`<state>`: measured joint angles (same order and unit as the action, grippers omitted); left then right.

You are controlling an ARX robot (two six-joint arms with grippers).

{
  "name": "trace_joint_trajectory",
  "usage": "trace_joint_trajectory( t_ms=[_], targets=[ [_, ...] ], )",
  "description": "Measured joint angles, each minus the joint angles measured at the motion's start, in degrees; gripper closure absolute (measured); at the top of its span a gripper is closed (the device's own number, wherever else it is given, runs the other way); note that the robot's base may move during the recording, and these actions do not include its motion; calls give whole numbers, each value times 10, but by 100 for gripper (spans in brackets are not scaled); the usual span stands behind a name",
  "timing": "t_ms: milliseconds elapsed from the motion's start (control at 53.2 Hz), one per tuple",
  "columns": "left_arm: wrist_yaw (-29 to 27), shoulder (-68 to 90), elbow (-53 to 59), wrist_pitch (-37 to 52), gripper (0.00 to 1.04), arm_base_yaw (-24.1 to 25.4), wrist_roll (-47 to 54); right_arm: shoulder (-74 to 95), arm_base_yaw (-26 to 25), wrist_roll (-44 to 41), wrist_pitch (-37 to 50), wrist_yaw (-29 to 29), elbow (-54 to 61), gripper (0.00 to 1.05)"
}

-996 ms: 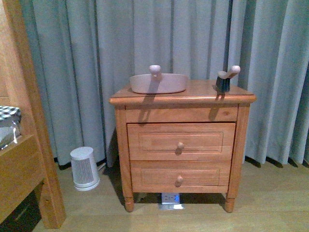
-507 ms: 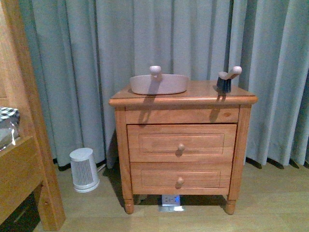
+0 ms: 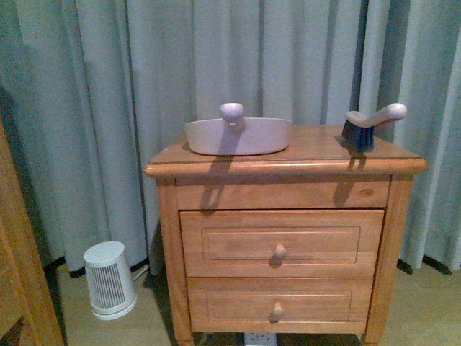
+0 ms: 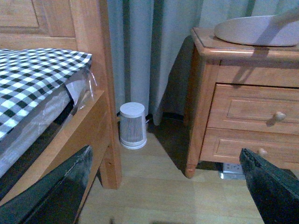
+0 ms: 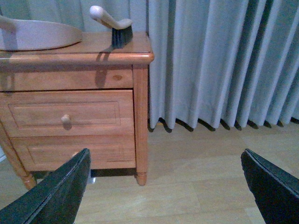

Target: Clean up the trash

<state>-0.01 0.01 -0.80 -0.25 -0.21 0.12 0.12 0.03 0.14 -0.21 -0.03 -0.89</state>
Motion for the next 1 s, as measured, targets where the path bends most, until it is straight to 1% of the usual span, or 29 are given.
trace_joint_trajectory(
  t_ms=[996],
  targets=[
    [0, 0, 0, 0, 8, 0, 0, 0, 0, 0, 0, 0, 0, 7]
  ],
)
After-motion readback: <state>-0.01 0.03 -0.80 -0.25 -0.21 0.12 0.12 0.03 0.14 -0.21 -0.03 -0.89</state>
